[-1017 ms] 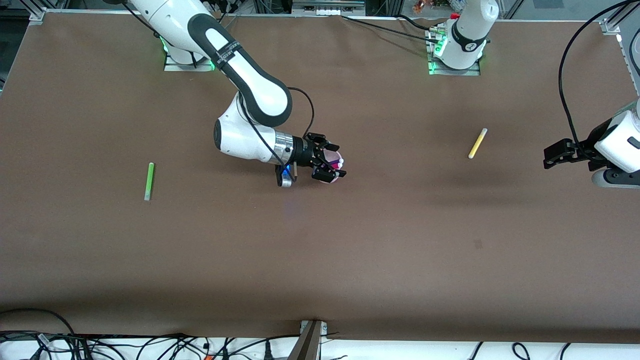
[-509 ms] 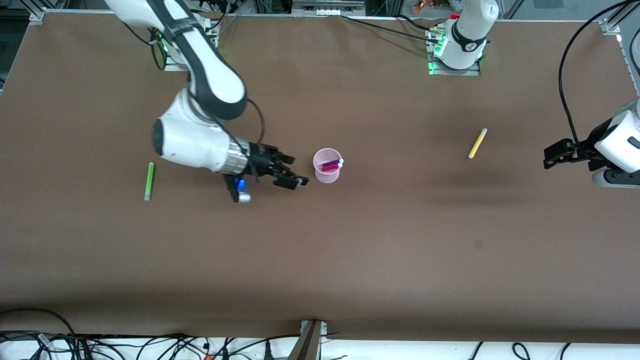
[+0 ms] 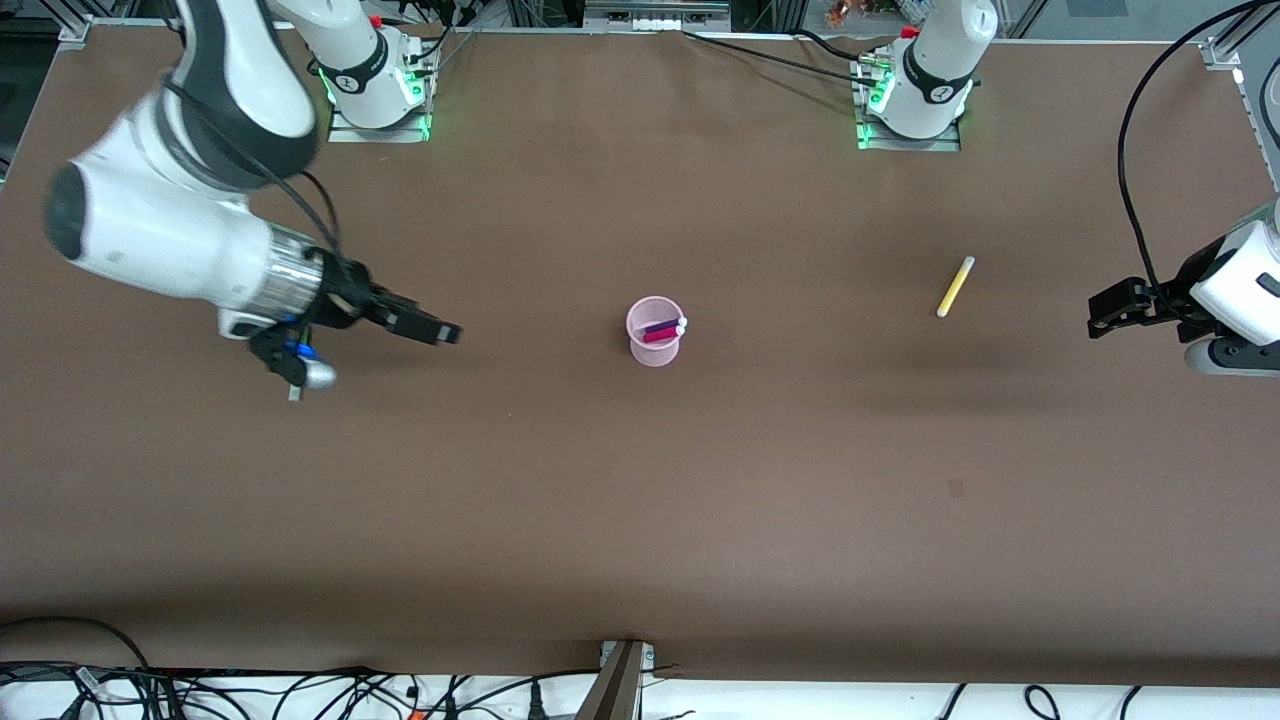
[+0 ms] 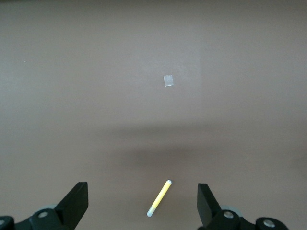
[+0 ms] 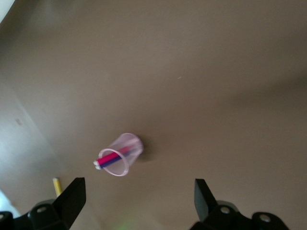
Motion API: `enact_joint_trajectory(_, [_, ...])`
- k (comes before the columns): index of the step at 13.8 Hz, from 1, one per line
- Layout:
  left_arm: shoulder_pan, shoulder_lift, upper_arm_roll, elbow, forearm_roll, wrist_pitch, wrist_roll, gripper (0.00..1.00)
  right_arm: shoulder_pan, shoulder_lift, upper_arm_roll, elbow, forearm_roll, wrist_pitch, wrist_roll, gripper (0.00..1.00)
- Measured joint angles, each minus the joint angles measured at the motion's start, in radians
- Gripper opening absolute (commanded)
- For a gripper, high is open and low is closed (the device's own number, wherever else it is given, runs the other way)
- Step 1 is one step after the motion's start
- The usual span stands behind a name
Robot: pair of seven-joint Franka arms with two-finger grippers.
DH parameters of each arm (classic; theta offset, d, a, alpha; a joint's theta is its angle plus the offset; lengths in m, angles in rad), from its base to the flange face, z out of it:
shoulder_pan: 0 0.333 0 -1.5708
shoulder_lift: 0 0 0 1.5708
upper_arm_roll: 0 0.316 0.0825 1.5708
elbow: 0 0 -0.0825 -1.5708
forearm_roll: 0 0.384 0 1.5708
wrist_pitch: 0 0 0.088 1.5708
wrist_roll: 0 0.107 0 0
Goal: Organize pens into pink holder with both arms
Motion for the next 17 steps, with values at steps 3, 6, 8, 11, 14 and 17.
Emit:
enact_joint_trajectory(3, [0.000, 0.001, 0.000, 0.001, 0.000, 0.000, 0.000, 1.00, -0.002, -0.112, -0.085, -0.026, -0.156, -0.104, -0.183, 1.00])
enact_joint_trajectory(6, [0.000, 0.003, -0.001, 0.002, 0.000, 0.000, 0.000, 1.00, -0.002, -0.206, -0.099, -0.046, -0.331, -0.151, -0.282, 1.00])
enact_joint_trajectory(8, [-0.001, 0.003, -0.001, 0.003, 0.000, 0.000, 0.000, 1.00, -0.002, -0.233, -0.102, -0.058, -0.400, -0.152, -0.331, 1.00])
enact_joint_trajectory(11, [-0.003, 0.003, -0.002, 0.006, 0.000, 0.000, 0.000, 1.00, -0.002, -0.234, -0.104, -0.062, -0.441, -0.152, -0.358, 1.00])
enact_joint_trajectory(14, [-0.004, 0.003, -0.002, 0.008, 0.000, 0.000, 0.000, 1.00, 0.000, -0.233, -0.104, -0.062, -0.475, -0.149, -0.362, 1.00])
enact_joint_trajectory(17, [-0.004, 0.003, -0.002, 0.008, 0.000, 0.000, 0.000, 1.00, 0.002, -0.233, -0.104, -0.058, -0.497, -0.148, -0.367, 1.00])
